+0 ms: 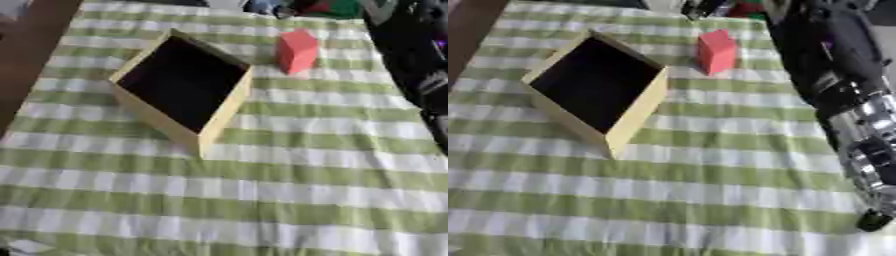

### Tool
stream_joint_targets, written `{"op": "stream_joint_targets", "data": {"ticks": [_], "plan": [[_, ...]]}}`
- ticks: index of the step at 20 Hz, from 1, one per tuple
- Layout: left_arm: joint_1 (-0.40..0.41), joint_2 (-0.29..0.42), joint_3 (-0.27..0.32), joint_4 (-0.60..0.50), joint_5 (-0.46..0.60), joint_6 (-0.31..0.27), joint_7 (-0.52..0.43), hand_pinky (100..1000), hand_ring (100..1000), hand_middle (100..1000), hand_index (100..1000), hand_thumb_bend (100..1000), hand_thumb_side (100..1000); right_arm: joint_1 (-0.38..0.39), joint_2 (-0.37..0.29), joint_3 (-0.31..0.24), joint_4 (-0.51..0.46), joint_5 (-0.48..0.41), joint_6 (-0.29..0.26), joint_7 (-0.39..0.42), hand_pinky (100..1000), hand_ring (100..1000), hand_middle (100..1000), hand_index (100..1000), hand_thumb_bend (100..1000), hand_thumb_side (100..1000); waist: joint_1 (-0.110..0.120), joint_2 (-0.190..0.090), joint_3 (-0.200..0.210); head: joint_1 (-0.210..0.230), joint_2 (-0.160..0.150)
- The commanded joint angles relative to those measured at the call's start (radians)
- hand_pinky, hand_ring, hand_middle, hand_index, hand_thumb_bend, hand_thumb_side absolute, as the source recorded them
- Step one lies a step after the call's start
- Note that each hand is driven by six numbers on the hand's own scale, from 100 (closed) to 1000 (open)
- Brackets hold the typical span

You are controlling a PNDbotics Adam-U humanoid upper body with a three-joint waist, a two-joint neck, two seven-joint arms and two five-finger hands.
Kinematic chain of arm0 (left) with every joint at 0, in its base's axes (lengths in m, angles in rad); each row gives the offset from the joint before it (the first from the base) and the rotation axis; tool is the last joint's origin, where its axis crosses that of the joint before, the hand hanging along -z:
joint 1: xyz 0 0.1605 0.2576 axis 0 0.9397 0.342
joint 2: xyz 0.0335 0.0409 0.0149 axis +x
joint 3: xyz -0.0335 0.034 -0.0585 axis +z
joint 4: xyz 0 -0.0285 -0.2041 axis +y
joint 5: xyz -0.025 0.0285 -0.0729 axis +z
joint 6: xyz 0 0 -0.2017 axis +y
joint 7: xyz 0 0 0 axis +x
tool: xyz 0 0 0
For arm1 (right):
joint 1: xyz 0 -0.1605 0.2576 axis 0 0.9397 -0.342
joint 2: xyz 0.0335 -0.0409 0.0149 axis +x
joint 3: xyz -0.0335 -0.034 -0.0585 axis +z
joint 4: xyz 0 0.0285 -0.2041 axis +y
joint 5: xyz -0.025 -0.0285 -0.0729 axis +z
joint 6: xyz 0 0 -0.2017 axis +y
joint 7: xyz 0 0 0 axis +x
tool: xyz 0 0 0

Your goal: Pick up objects on the table and place them in the box.

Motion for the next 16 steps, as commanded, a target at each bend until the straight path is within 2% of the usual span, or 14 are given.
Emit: {"op": "stream_joint_targets", "data": {"ticks": [1, 5, 8, 11, 16], "plan": [[-0.005, 0.021, 0.008, -0.017, -0.004, 0.002, 0.003, 1000, 486, 479, 699, 140, 119, -0.007, -0.05, -0.001, -0.04, -0.023, -0.016, 0.02, 1000, 1000, 981, 1000, 231, 666, 0.004, -0.026, -0.002, 0.012, 0.002], [-0.004, 0.022, 0.009, -0.017, -0.006, 0.001, 0.004, 1000, 487, 480, 699, 139, 118, 0.011, -0.08, 0.03, -0.054, -0.063, -0.033, 0.022, 1000, 1000, 981, 1000, 257, 720, 0.004, -0.027, -0.003, 0.02, 0.002], [-0.005, 0.023, 0.009, -0.017, -0.006, 0.001, 0.004, 1000, 487, 480, 699, 139, 118, 0.017, -0.091, 0.041, -0.056, -0.067, -0.032, 0.022, 1000, 1000, 967, 1000, 237, 759, 0.005, -0.027, -0.005, 0.023, 0.002], [-0.006, 0.024, 0.009, -0.017, -0.006, 0.001, 0.004, 1000, 488, 480, 699, 140, 117, 0.021, -0.098, 0.04, -0.064, -0.07, -0.012, 0.022, 1000, 1000, 912, 992, 168, 853, 0.006, -0.027, -0.011, 0.027, 0.004], [-0.009, 0.024, 0.008, -0.017, -0.006, 0.0, 0.004, 1000, 489, 481, 700, 140, 116, 0.03, -0.107, 0.051, -0.068, -0.09, 0.022, 0.022, 1000, 1000, 904, 996, 179, 902, 0.005, -0.03, -0.022, 0.033, 0.006]]}}
